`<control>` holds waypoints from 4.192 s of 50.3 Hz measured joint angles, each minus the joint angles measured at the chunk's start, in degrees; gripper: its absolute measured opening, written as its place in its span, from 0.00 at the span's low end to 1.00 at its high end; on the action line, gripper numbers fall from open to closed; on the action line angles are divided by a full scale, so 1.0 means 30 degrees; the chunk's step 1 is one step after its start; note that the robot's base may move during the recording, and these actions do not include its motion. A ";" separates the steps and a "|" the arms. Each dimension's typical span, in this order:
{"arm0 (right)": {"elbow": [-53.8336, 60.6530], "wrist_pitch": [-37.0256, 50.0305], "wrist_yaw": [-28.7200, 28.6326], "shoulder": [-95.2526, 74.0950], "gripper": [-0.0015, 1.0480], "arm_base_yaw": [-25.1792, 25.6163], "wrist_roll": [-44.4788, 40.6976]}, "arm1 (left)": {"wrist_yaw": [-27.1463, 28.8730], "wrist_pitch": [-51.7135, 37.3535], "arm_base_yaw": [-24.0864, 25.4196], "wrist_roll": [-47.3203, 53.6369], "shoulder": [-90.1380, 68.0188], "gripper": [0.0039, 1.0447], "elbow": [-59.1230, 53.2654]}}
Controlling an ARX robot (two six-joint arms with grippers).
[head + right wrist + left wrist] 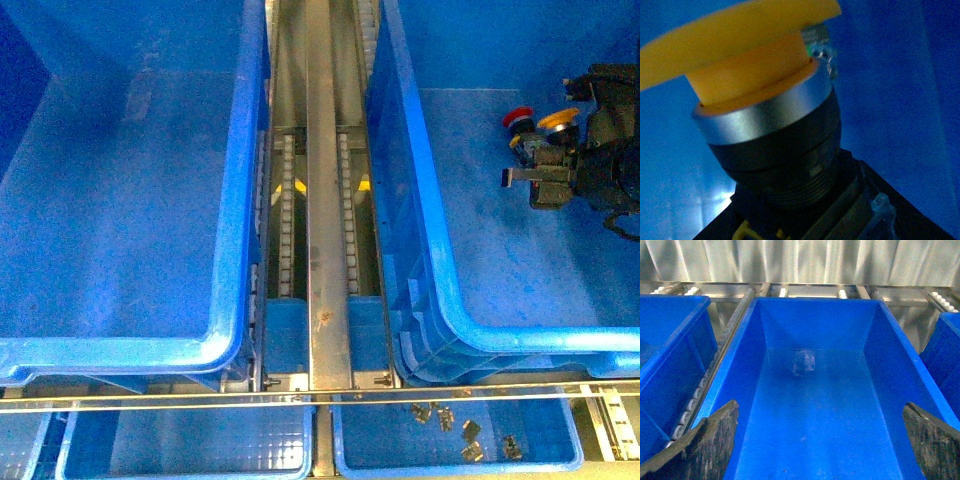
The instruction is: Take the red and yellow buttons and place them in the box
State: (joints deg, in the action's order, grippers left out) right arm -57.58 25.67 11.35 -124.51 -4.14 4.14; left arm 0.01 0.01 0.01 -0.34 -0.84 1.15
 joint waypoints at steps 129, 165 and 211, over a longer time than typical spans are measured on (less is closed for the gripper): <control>1.8790 0.0714 -0.3738 3.2137 0.04 0.1311 -0.1260 | 0.0000 0.0000 0.0000 0.0022 0.0000 0.93 0.0000; 1.8790 -0.5282 -0.3738 3.8250 0.04 0.1319 -0.1260 | 0.0007 0.0000 0.0000 0.0022 0.0000 0.93 0.0000; 1.8790 -0.8531 -0.3752 4.1412 0.95 0.1319 -0.1290 | 0.0000 0.0000 0.0000 0.0029 0.0000 0.93 0.0000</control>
State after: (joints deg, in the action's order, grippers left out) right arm -1.21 0.08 0.10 -0.27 -0.19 0.27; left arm 0.01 0.01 0.01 -0.25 -0.84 1.15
